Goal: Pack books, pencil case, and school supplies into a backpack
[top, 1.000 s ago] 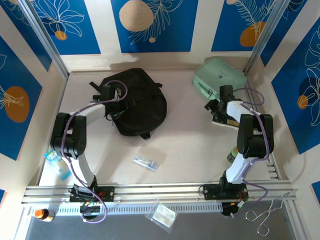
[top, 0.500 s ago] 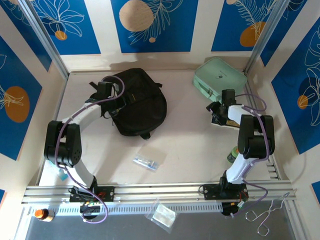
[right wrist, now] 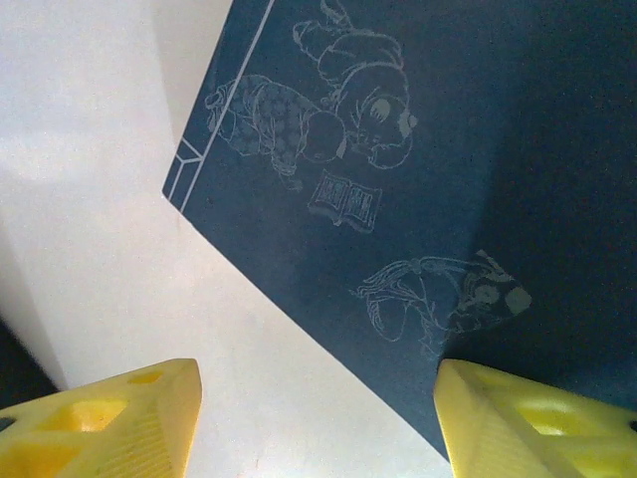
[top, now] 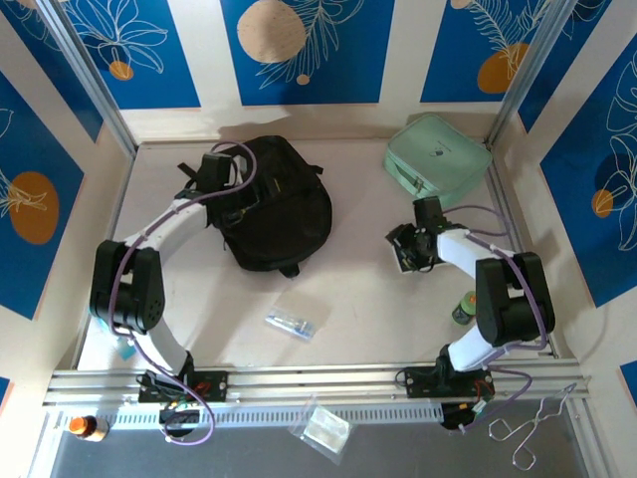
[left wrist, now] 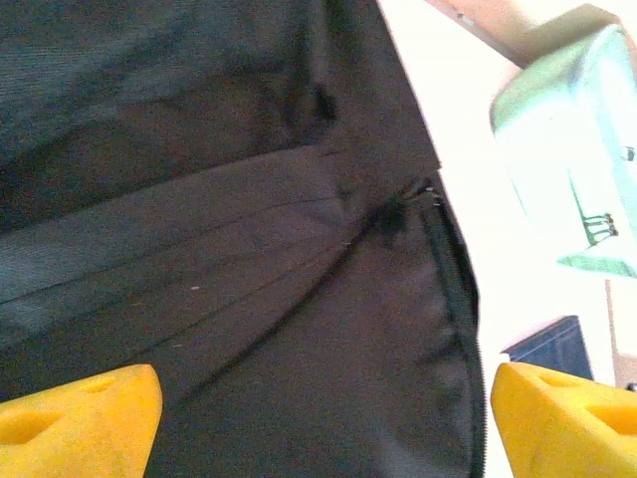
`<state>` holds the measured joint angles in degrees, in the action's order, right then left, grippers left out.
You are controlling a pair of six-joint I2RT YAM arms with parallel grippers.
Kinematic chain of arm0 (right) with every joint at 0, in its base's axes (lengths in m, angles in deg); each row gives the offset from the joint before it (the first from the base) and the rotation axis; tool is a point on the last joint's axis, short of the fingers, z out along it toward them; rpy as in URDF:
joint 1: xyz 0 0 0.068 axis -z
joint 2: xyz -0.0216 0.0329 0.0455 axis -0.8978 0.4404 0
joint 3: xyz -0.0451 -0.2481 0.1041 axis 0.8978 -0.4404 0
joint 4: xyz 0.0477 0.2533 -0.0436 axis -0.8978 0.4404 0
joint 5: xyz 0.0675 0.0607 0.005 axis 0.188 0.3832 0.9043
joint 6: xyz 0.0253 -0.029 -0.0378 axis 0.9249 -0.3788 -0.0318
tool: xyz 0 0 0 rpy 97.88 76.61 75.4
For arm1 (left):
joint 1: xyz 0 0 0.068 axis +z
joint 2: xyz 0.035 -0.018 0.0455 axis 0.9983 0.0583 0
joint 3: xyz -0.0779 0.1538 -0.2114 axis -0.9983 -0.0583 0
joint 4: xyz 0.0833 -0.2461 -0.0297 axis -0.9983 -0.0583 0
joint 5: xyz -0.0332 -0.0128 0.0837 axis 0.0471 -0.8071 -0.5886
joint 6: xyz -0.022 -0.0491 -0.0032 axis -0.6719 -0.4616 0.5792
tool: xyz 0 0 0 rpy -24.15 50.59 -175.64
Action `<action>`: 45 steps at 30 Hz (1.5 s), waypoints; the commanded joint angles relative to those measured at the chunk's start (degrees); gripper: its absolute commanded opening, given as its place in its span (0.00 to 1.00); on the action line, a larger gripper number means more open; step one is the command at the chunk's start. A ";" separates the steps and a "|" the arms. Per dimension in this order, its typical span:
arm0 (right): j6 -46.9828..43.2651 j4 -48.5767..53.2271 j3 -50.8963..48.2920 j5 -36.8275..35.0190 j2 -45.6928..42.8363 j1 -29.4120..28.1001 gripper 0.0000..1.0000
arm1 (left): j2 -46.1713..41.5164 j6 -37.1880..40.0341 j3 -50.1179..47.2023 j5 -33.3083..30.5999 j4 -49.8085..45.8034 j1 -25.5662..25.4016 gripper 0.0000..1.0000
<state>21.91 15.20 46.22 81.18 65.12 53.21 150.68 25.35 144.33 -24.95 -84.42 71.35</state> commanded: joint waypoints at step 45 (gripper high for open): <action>-15.21 4.78 16.46 16.04 14.98 -5.61 0.63 | 13.56 5.91 19.63 2.29 -10.50 -17.45 1.00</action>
<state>8.97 19.84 65.37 91.23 81.86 48.54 163.33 29.91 161.64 -23.68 -93.58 54.93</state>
